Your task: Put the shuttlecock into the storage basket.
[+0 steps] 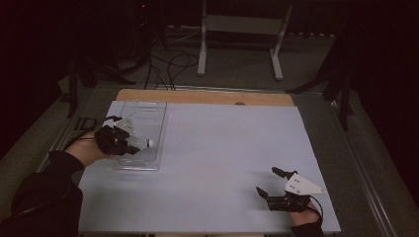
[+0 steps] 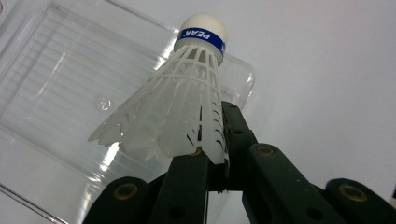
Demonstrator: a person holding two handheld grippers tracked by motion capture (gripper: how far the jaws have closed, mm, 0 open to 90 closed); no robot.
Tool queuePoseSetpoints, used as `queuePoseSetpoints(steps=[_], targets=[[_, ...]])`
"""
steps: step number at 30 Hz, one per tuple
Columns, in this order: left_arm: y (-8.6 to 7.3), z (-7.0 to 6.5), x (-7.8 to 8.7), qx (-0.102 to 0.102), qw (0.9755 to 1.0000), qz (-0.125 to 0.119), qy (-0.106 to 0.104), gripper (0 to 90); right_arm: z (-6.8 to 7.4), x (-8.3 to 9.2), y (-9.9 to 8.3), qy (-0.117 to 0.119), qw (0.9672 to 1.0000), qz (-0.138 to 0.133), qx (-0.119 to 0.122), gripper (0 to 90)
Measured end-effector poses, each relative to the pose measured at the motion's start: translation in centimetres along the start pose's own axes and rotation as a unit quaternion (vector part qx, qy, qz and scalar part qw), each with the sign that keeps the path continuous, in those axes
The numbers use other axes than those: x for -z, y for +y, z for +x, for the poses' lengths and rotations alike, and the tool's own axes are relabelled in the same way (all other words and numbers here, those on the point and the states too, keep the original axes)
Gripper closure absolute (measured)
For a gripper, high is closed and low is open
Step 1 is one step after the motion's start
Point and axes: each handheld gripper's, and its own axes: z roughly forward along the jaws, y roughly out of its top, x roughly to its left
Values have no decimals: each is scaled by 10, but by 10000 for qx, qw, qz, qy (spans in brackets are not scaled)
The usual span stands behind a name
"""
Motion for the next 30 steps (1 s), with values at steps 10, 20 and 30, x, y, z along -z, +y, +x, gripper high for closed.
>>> queuePoseSetpoints(steps=[10,20,30], targets=[[-4,11,-14,151,9998,61,-105,897,-1,0,-1,-14,10000,13,3,149],[-2,15,-28,166,9995,151,-206,897,-1,1,-1,-25,10000,17,0,149],[-1,15,-37,202,9992,290,-185,894,-1,1,-1,-26,10000,16,-6,149]])
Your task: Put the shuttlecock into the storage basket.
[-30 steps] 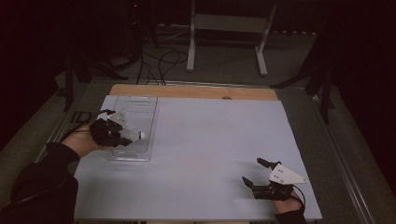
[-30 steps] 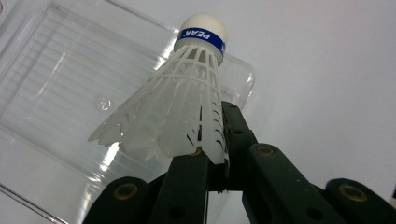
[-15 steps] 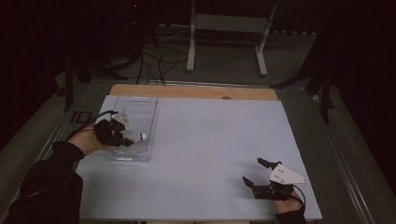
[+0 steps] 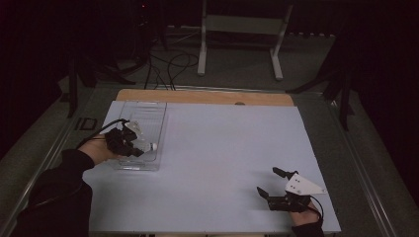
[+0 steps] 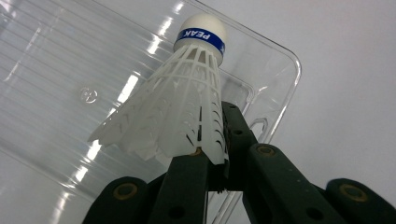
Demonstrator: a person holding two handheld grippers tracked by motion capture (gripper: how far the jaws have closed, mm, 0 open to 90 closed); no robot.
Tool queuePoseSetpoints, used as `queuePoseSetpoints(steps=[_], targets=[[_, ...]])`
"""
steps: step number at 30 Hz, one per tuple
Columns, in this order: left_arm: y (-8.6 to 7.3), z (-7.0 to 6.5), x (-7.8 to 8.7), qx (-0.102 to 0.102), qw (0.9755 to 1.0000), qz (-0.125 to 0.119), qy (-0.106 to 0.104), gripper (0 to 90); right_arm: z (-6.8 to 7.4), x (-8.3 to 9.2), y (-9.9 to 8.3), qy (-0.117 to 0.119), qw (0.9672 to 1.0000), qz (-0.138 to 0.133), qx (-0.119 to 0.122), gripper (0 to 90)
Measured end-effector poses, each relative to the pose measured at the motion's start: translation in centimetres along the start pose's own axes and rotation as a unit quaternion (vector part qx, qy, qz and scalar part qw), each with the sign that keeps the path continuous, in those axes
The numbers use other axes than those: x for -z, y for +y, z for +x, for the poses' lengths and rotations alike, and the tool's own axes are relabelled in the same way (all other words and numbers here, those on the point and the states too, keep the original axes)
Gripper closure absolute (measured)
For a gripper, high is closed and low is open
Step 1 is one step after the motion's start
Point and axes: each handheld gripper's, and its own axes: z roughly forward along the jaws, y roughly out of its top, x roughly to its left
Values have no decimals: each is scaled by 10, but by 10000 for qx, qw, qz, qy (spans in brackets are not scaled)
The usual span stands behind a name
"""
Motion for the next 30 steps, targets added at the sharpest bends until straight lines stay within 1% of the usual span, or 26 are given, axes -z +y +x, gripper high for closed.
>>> queuePoseSetpoints(steps=[5,6,7,8,9,11,13,15,17,19,20,23,24,26,27,28,29,30], targets=[[2,1,-4,93,9999,39,-10,884,0,0,0,6,10000,-1,3,149],[2,1,-4,93,9999,39,-10,870,0,0,0,6,10000,-1,3,149],[2,1,-5,164,9998,46,34,870,0,0,0,4,10000,4,-6,149],[3,0,-6,210,9997,52,69,811,0,0,0,1,10000,-3,-4,149],[3,0,-7,195,9997,57,96,791,0,0,0,1,10000,-5,0,150],[5,0,-9,244,9995,85,164,707,0,0,0,2,10000,0,-4,149],[5,0,-10,247,9995,99,172,649,0,0,0,-2,10000,-2,2,150],[6,0,-10,354,9990,101,260,553,0,1,0,-2,10000,-17,-3,150],[7,1,-8,476,9981,54,395,458,-1,1,0,-4,10000,-16,3,149],[7,3,-6,605,9968,56,515,390,0,1,0,-4,10000,-12,5,149],[7,3,-6,647,9965,49,533,351,0,1,0,-3,10000,-14,-1,149],[8,3,-4,741,9954,95,604,280,0,1,0,-5,10000,-17,0,150],[8,3,-3,771,9952,68,596,258,0,1,0,-5,10000,-16,7,150],[9,3,-2,840,9944,52,644,220,0,1,0,1,10000,-13,-4,149],[9,4,-1,863,9943,24,622,203,0,1,0,1,10000,-14,-5,149],[9,3,0,871,9946,-2,570,165,0,1,0,-1,10000,-9,8,149],[9,3,1,880,9944,-21,587,142,0,1,0,-6,10000,-13,5,149],[10,3,1,905,9939,-37,628,141,0,1,0,-5,10000,-10,13,149]])
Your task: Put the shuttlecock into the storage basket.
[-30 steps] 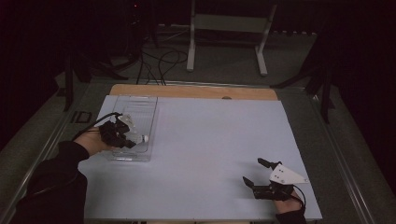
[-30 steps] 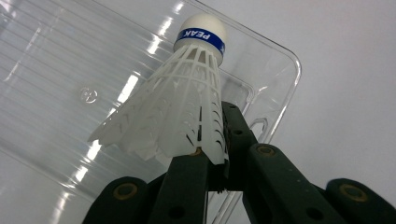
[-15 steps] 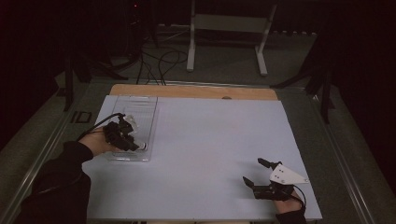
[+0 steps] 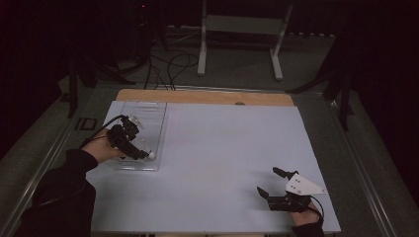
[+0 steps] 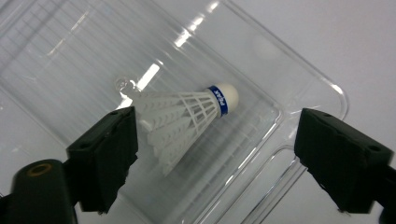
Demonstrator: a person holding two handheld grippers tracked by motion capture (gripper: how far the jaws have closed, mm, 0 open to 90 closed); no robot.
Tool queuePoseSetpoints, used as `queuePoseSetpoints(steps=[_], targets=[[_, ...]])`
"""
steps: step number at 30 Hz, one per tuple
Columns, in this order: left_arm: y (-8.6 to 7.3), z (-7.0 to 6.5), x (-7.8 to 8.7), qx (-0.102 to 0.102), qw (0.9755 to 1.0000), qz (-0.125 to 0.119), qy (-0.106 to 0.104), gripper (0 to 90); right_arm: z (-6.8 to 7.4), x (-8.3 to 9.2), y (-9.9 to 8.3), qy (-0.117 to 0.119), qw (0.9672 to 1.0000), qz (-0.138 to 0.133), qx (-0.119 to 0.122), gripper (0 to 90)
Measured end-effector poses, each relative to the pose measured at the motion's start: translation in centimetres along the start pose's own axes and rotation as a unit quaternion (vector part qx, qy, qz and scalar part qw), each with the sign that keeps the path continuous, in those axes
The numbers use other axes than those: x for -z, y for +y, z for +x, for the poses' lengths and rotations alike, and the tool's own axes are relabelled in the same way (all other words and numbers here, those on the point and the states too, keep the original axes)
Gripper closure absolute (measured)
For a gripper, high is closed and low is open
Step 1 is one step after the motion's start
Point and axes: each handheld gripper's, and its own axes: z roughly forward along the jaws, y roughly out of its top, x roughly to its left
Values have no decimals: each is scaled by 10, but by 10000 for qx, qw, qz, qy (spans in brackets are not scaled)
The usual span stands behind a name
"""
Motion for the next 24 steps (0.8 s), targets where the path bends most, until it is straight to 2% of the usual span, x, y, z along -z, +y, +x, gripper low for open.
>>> queuePoseSetpoints(steps=[4,6,18,22,24], targets=[[2,-1,1,9,10000,-6,-43,46,0,0,0,0,10000,10,-5,150],[2,-1,1,36,9999,-55,-154,10,0,0,0,-1,10000,1,-1,149],[4,-5,6,-36,9995,-282,-163,2,0,0,0,13,10000,4,-1,149],[6,-5,7,26,9990,-395,-228,2,0,0,0,10,10000,-2,-14,150],[8,-6,9,9,9989,-426,-191,2,0,0,0,11,10000,8,-5,149]])
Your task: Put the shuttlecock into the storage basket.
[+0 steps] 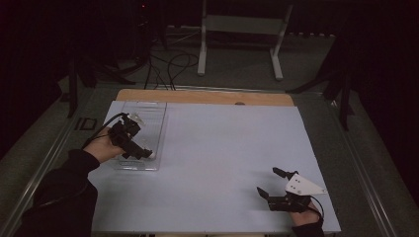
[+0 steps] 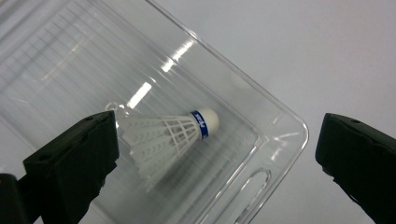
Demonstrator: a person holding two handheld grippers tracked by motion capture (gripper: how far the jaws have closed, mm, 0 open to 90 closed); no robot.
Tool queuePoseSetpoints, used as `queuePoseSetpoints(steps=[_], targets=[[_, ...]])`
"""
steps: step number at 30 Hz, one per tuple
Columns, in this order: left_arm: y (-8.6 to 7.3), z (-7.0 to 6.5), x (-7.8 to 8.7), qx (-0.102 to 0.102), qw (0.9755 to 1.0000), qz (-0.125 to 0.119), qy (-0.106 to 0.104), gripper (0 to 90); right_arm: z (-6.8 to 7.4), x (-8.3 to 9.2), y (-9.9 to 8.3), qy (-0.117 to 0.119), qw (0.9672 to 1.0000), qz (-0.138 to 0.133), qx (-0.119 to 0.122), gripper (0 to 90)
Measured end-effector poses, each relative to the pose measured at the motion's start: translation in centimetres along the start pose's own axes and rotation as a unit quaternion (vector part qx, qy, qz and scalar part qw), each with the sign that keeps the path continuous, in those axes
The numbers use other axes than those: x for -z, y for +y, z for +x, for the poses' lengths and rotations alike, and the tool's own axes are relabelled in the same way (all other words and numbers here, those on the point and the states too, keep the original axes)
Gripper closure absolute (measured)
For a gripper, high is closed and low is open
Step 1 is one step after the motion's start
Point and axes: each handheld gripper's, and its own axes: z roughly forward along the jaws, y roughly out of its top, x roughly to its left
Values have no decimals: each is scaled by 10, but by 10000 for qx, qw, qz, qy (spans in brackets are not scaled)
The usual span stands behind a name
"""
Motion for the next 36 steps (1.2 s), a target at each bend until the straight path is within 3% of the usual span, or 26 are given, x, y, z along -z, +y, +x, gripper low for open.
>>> queuePoseSetpoints(steps=[3,8,10,13,19,27,36], targets=[[3,-2,0,-66,9999,102,103,2,0,0,0,7,10000,2,-5,149],[6,-5,0,-62,9999,101,85,2,0,0,0,7,10000,-7,-4,150],[8,-7,1,-103,9998,-35,172,2,0,0,0,4,10000,-4,-2,149],[11,-8,2,8,9998,-171,67,2,0,0,0,10,10000,-8,-5,149],[19,-16,4,-5,9988,-482,94,2,0,1,0,4,10000,-18,-23,150],[32,-29,5,-173,9982,-575,-57,2,0,1,-1,0,10000,-8,-43,149],[42,-38,0,-275,9962,-713,-428,2,-1,2,-1,1,10000,7,-57,150]])
